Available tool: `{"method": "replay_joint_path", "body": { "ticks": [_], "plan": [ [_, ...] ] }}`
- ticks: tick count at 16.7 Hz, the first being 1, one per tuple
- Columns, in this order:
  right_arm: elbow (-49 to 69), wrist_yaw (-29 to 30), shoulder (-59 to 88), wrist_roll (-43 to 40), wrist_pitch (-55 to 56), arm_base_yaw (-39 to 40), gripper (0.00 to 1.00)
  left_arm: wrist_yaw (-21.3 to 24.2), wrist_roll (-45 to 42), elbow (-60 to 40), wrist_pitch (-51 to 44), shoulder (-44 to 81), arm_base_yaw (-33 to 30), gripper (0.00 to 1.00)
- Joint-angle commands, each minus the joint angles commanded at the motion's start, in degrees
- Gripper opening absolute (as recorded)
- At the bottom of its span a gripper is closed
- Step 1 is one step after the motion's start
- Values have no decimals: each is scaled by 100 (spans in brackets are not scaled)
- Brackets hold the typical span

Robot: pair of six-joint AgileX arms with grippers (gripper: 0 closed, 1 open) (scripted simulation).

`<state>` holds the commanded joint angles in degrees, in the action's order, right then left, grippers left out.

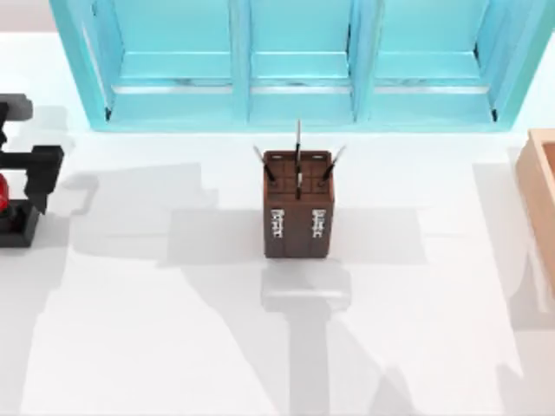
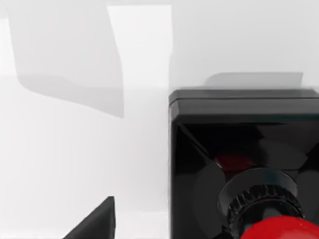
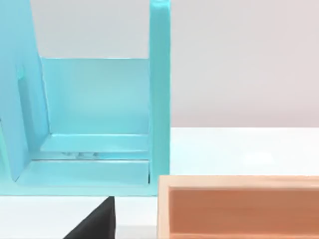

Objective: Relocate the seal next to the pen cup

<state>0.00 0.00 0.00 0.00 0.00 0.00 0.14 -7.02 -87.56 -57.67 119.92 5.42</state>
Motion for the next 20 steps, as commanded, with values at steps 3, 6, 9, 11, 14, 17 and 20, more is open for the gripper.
{"method": "replay_joint_path", "body": {
  "ticks": [3,6,9,11,14,17,20],
  "plan": [
    [0,0,0,0,0,0,100,0,0,0,0,0,0,92],
    [0,0,0,0,0,0,100,0,0,0,0,0,0,70],
    [0,0,0,0,0,0,100,0,0,0,0,0,0,47],
    [0,0,0,0,0,0,100,0,0,0,0,0,0,32],
    [0,0,0,0,0,0,100,0,0,0,0,0,0,10],
    [0,0,0,0,0,0,100,0,0,0,0,0,0,0],
    [0,0,0,0,0,0,100,0,0,0,0,0,0,0]
  ]
}}
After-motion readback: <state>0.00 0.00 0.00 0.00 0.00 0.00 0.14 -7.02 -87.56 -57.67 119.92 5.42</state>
